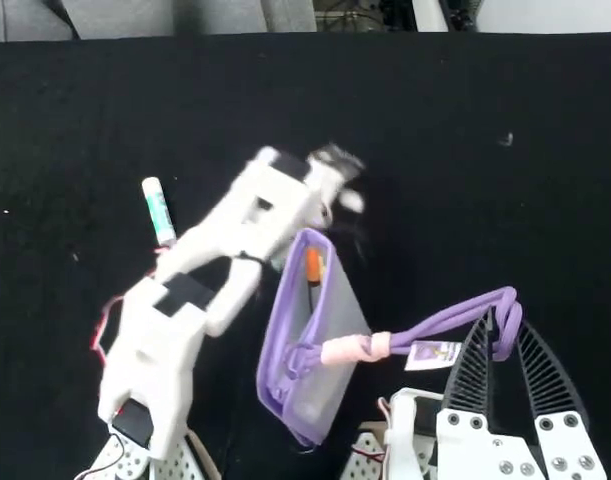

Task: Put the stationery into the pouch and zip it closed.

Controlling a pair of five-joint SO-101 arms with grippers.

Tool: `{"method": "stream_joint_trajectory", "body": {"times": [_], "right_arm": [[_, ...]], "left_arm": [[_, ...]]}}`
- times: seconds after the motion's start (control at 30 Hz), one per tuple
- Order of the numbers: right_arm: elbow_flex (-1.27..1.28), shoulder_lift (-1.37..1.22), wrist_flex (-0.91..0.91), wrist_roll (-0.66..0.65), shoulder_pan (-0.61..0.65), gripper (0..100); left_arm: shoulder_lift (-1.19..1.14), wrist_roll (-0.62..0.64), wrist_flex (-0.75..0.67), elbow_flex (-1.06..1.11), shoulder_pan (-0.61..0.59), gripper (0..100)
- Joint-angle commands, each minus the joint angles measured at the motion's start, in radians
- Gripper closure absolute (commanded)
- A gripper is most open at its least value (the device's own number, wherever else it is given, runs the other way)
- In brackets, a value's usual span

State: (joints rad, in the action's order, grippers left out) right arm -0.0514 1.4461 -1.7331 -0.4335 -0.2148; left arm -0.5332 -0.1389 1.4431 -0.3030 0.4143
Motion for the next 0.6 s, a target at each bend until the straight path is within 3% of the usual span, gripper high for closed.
{"method": "stream_joint_trajectory", "body": {"times": [0.0,0.3,0.43,0.57], "right_arm": [[-0.018,-0.005,-0.034,-0.006,-0.011,98.7],[-0.025,-0.004,-0.034,-0.006,-0.009,98.7],[-0.025,-0.004,-0.034,-0.006,-0.009,98.7],[-0.025,-0.004,-0.034,-0.006,-0.009,98.7]], "left_arm": [[0.014,0.12,0.031,-0.211,-0.125,97],[0.014,0.379,0.161,-0.641,-0.337,97],[0.014,0.416,0.315,-0.871,-0.34,97],[0.025,0.411,0.319,-0.989,-0.349,97]]}}
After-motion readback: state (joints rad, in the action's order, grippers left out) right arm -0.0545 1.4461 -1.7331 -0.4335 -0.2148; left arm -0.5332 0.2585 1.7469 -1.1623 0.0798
